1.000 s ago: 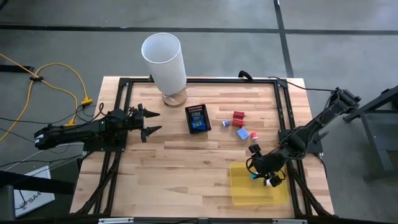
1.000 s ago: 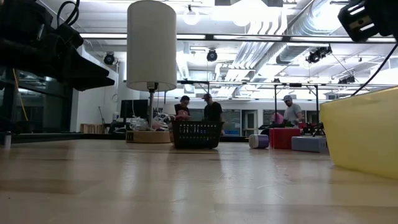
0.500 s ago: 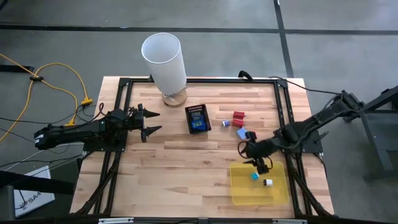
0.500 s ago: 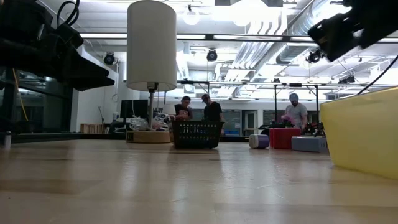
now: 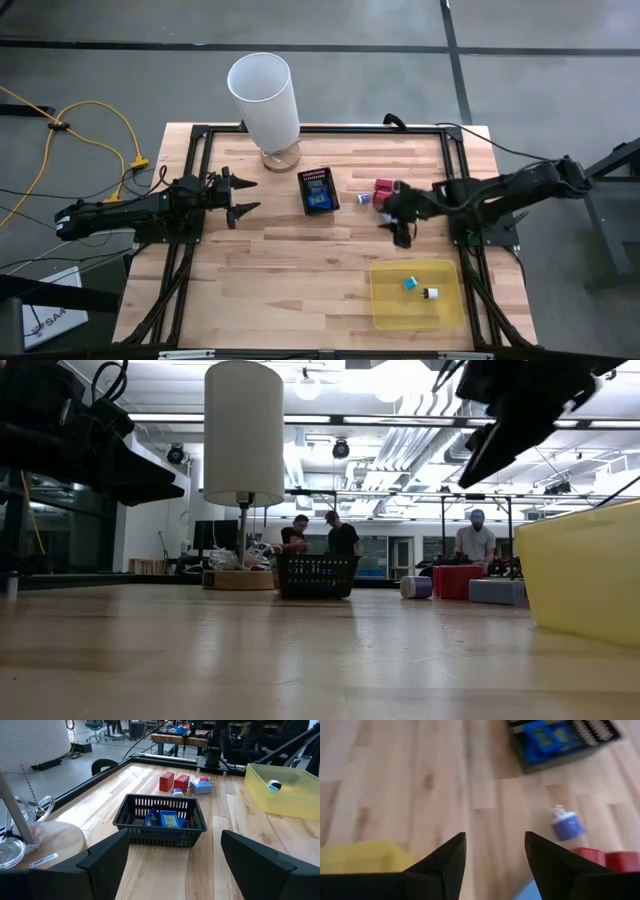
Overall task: Pick & Place Office items
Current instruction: Put the top red charger adaptor into the yellow bin
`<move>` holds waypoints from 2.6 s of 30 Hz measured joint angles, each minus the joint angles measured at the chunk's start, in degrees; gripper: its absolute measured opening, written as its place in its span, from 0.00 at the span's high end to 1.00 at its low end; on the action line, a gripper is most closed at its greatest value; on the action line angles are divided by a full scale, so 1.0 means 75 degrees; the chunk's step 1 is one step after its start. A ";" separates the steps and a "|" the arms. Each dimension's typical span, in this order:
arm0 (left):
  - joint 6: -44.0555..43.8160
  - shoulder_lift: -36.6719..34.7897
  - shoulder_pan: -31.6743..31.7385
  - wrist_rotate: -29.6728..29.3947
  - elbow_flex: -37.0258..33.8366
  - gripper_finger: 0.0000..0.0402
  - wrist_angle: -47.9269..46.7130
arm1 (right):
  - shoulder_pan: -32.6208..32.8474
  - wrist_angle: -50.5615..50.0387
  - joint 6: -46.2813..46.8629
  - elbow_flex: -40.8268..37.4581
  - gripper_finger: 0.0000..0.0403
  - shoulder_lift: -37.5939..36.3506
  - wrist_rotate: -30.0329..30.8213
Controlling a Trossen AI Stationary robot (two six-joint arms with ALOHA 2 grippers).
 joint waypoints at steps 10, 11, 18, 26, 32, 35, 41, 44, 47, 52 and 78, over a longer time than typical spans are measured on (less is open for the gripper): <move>0.0001 -0.0002 0.0001 0.0002 0.0000 0.23 0.0000 | -0.1702 -0.0003 0.0019 0.0000 0.53 0.0000 0.0031; 0.0000 0.0000 0.0000 0.0000 0.0000 0.23 -0.0003 | -0.1848 -0.0003 0.0019 0.0000 0.53 0.0000 0.0031; 0.0000 -0.0001 0.0000 0.0002 0.0000 0.23 0.0000 | -0.2816 0.0000 -0.0001 0.0000 0.53 0.0000 0.0031; 0.0000 0.0000 0.0003 0.0003 0.0000 0.23 -0.0002 | -0.3690 0.0000 -0.0005 0.0000 0.53 0.0000 0.0031; 0.0002 -0.0003 0.0003 0.0002 0.0000 0.23 -0.0002 | -0.4045 -0.0012 -0.0267 0.0000 0.53 0.0000 0.0021; 0.0002 -0.0003 0.0000 0.0002 0.0000 0.23 -0.0002 | -0.4132 -0.0014 -0.0703 0.0003 0.53 0.0000 0.0002; 0.0001 -0.0003 0.0003 0.0003 0.0000 0.23 0.0000 | -0.4229 -0.0037 -0.1929 0.0006 0.53 0.0000 -0.0073; 0.0002 -0.0003 0.0000 0.0003 0.0000 0.23 -0.0002 | -0.4226 -0.0049 -0.2600 0.0006 0.53 0.0000 -0.0254; 0.0000 -0.0002 0.0002 0.0003 0.0000 0.23 -0.0002 | -0.4229 -0.0049 -0.2945 0.0006 0.53 0.0000 -0.0316; 0.0000 0.0000 0.0003 0.0000 0.0000 0.23 -0.0003 | -0.4226 -0.0049 -0.3157 0.0006 0.53 0.0000 -0.0506; 0.0002 0.0000 0.0000 0.0003 0.0000 0.23 -0.0002 | -0.4666 0.0133 -0.3002 0.0006 0.53 0.1873 -0.1030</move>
